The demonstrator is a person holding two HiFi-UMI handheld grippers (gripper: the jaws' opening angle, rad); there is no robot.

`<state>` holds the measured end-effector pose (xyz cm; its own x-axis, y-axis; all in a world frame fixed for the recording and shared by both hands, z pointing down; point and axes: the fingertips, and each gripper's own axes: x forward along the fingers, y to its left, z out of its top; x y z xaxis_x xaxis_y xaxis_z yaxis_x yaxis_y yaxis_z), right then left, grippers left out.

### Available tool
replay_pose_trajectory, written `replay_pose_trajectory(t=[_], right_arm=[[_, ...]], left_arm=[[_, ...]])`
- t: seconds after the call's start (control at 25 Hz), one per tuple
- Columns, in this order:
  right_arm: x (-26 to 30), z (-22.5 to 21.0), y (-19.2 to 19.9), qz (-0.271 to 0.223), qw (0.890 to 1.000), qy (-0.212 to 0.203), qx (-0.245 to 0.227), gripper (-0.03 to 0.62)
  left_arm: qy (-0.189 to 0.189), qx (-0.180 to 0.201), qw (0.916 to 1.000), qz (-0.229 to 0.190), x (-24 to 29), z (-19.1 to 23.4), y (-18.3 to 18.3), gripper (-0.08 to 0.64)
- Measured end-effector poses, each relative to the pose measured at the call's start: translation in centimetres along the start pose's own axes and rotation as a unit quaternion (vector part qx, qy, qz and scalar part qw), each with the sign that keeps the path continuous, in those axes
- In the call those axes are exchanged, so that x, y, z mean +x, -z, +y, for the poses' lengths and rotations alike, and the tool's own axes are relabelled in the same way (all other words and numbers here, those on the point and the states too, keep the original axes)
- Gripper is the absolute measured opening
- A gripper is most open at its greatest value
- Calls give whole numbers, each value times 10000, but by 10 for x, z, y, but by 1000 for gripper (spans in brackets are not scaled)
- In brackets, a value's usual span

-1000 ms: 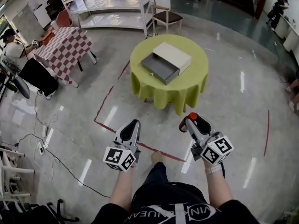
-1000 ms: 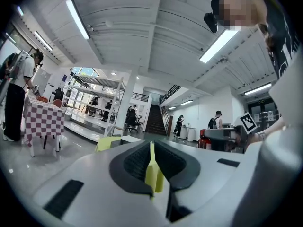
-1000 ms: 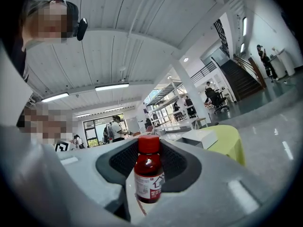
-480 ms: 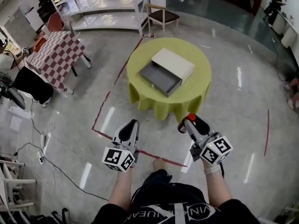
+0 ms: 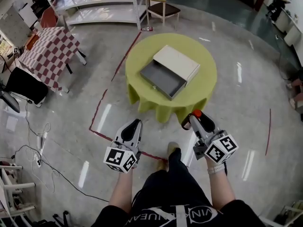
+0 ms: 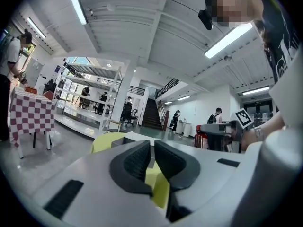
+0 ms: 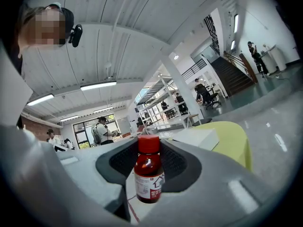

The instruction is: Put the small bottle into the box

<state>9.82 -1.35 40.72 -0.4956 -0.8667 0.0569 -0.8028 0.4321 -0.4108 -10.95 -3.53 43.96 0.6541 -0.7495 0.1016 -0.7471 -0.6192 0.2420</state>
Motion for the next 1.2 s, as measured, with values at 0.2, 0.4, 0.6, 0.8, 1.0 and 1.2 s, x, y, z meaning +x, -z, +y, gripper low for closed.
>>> replay_pose_trajectory(t=[0.2,0.4,0.6,0.8,1.0,1.2], right_arm=[[27,-15,0,37,10000,2,44,141],[63,-24,4,227,9996,-154,70,141],[89,-37,-3,367,9989,-288,34,141],[116,-58,4,558,9980,-307,30,141],[139,-73,8,735,9966,-361,-39,141],[159,-86,8,852,9955,-412,-22,141]], left_arm=[[31,-39,9999,107,19,13,4,32],[66,-90,9999,109,42,24,-1,32],[140,-129,9997,136,72,25,-5,32],[147,-259,9993,206,99,35,5,32],[135,-347,9987,351,123,44,12,32],[133,-413,9982,421,141,52,18,32]])
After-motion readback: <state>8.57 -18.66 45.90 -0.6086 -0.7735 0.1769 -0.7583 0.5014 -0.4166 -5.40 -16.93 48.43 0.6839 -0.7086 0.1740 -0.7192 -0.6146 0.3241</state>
